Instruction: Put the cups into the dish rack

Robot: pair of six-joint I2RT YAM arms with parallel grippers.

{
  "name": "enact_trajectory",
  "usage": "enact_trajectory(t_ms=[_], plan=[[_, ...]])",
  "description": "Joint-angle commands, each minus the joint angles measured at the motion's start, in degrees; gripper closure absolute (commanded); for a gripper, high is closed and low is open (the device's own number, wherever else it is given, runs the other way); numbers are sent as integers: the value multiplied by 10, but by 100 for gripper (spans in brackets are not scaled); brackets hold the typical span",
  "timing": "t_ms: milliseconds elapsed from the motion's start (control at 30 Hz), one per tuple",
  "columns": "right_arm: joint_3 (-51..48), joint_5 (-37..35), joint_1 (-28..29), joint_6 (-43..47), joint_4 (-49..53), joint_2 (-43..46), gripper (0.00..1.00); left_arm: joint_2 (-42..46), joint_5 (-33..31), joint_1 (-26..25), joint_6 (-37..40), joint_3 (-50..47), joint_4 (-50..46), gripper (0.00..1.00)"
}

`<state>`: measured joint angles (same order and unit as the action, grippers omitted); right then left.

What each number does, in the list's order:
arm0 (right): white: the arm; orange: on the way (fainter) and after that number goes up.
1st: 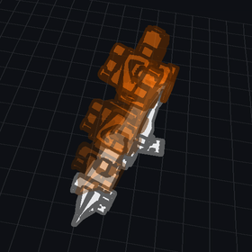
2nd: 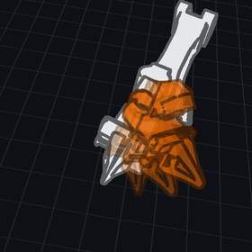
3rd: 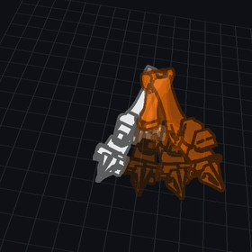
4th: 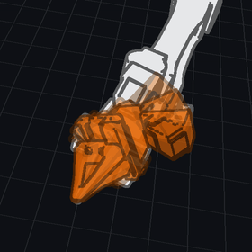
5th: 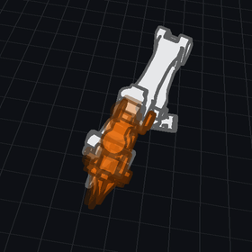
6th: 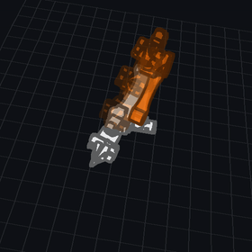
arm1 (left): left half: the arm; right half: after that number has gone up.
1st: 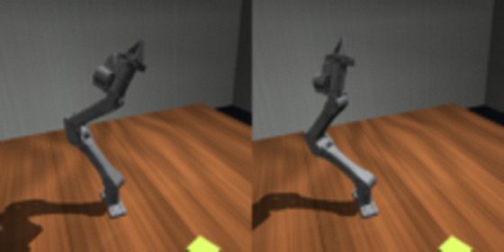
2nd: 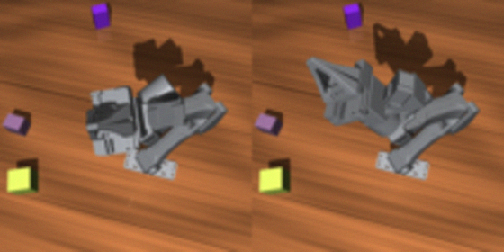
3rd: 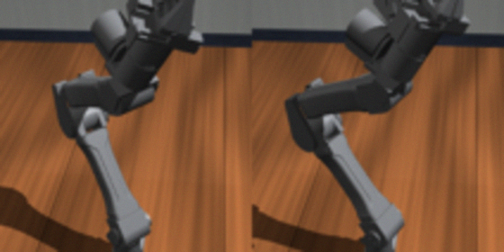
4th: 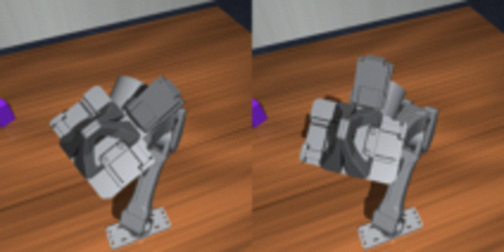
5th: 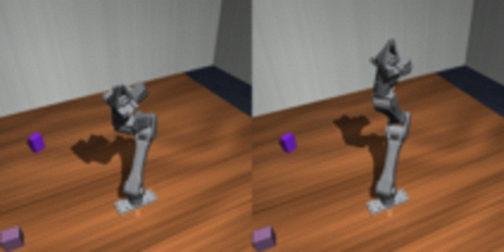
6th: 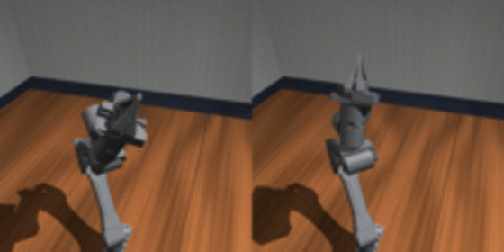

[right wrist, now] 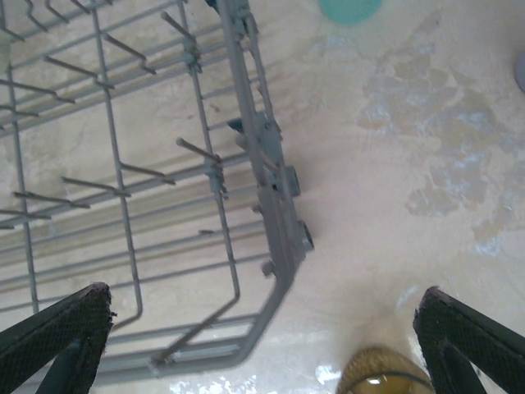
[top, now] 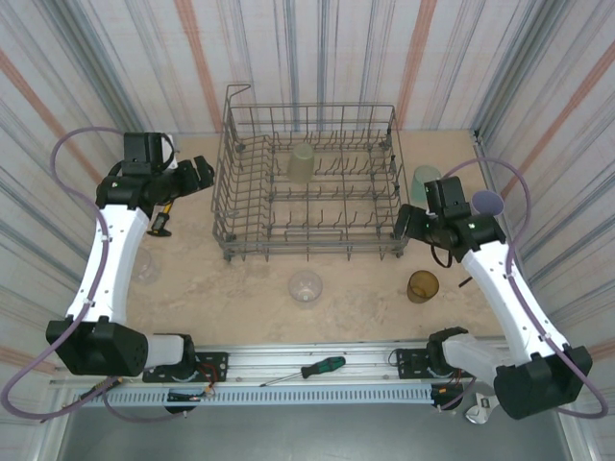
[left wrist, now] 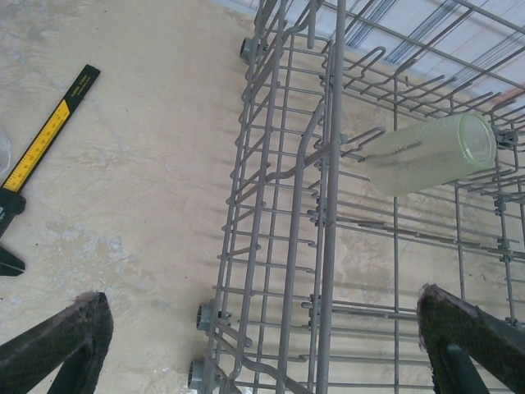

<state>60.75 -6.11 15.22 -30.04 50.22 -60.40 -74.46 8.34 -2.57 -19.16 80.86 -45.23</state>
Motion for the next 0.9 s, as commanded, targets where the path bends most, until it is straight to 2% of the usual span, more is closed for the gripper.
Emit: enact_trajectory(t_ms=[0,167,367,867], plan=[[-15,-13,-4,-23,51,28,1,8,2,-2,38,1,-16,1],[-38,-3,-5,-44,62,53,1,7,9,-2,34,-12,-1,1],[-73,16,-5,-64,53,54,0,16,-32,-2,58,-50,19,1],[-177,46,20,-101,4,50,23,6,-22,-1,56,-68,31,1]])
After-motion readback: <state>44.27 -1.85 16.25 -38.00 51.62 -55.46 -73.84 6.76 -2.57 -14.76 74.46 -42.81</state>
